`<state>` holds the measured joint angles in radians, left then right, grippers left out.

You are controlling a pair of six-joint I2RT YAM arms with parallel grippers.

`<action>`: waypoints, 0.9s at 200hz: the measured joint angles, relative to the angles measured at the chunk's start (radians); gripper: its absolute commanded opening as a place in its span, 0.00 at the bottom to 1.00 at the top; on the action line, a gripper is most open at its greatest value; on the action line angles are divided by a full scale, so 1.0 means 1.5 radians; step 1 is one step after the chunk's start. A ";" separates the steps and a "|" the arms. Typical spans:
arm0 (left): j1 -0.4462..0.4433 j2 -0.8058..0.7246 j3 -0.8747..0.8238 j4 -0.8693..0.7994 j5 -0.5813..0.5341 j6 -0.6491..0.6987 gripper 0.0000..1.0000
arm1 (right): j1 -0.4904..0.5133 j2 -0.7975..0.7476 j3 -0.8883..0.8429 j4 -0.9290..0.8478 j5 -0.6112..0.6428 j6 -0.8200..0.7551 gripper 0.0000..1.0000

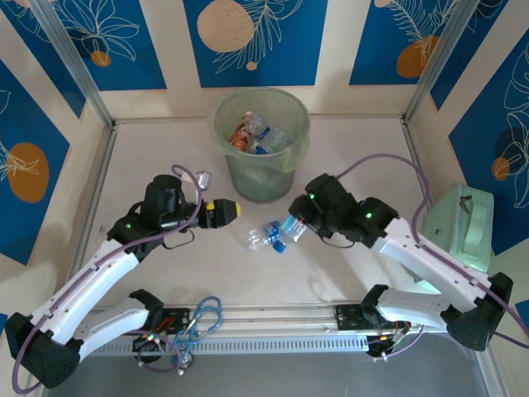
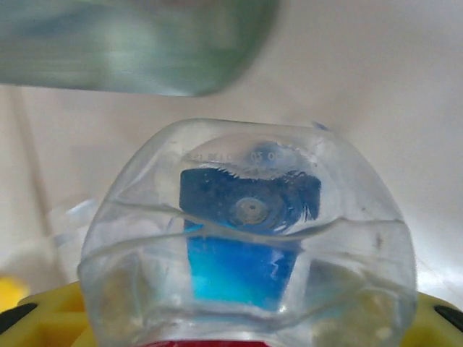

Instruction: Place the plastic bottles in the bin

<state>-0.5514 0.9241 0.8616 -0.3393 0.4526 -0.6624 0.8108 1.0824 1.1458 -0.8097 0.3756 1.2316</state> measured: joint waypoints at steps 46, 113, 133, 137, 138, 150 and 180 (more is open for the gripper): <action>0.000 -0.010 0.036 0.043 0.017 -0.021 0.86 | -0.047 0.094 0.300 -0.005 -0.039 -0.171 0.56; 0.000 -0.032 0.038 -0.004 -0.065 0.014 0.86 | -0.216 0.336 0.631 -0.019 -0.194 -0.222 0.55; 0.000 -0.032 0.038 -0.025 -0.094 0.027 0.86 | -0.226 0.403 0.672 -0.022 -0.213 -0.226 0.55; 0.000 -0.032 0.038 -0.029 -0.098 0.029 0.86 | -0.227 0.416 0.679 -0.023 -0.216 -0.226 0.55; 0.000 -0.032 0.038 -0.030 -0.100 0.030 0.86 | -0.227 0.418 0.680 -0.023 -0.217 -0.226 0.55; 0.000 -0.032 0.037 -0.038 -0.111 0.037 0.86 | -0.230 0.454 0.702 -0.030 -0.224 -0.226 0.55; 0.000 -0.032 0.025 -0.046 -0.128 0.055 0.86 | -0.231 0.537 0.778 -0.053 -0.234 -0.225 0.56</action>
<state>-0.5514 0.8761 0.8997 -0.4076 0.2600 -0.5793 0.4641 1.8877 2.3123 -0.8890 0.0250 0.8936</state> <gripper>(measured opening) 0.860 0.550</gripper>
